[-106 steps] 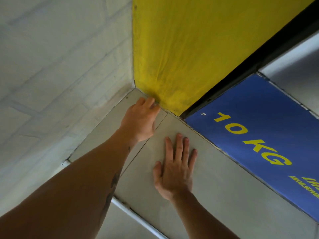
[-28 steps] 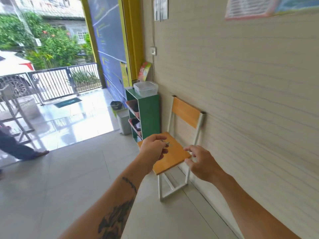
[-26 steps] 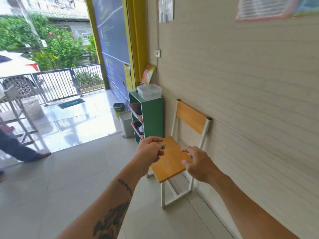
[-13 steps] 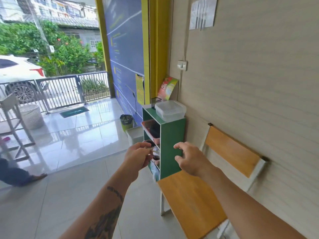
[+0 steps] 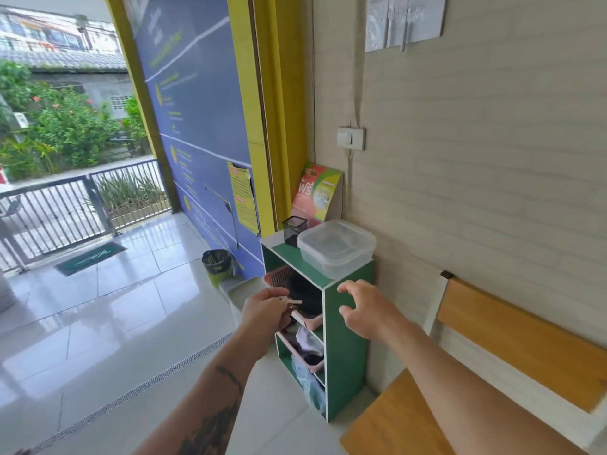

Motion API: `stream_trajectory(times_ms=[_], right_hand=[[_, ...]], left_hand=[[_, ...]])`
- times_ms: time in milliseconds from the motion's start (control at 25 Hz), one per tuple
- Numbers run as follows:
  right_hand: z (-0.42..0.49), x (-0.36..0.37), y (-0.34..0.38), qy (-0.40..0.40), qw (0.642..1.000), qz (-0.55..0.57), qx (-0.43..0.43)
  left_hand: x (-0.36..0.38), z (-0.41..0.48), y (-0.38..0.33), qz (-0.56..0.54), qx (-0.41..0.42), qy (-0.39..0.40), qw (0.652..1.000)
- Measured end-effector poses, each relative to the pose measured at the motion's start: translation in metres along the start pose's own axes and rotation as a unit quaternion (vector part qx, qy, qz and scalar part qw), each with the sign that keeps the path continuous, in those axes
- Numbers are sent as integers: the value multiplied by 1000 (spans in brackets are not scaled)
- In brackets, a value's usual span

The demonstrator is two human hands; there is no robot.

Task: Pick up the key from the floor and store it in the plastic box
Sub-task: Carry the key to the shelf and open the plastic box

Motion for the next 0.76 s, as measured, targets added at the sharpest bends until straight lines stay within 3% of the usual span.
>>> stream_trajectory(times_ms=[480, 760], right_hand=[[217, 6, -7, -25, 995, -78, 53], [295, 41, 3, -55, 988, -82, 117]], left_hand=[[48, 247, -69, -45, -40, 67, 996], [46, 384, -54, 45, -52, 121, 990]])
Point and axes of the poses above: each hand's wrist, its own z-axis towards the middle knuckle, its own x-axis out of the palm, y = z × x, the point moved 4 cm from there along z, towards the middle knuckle, and after that the axes turned 8 degrees about z, right-handed, at the moved point
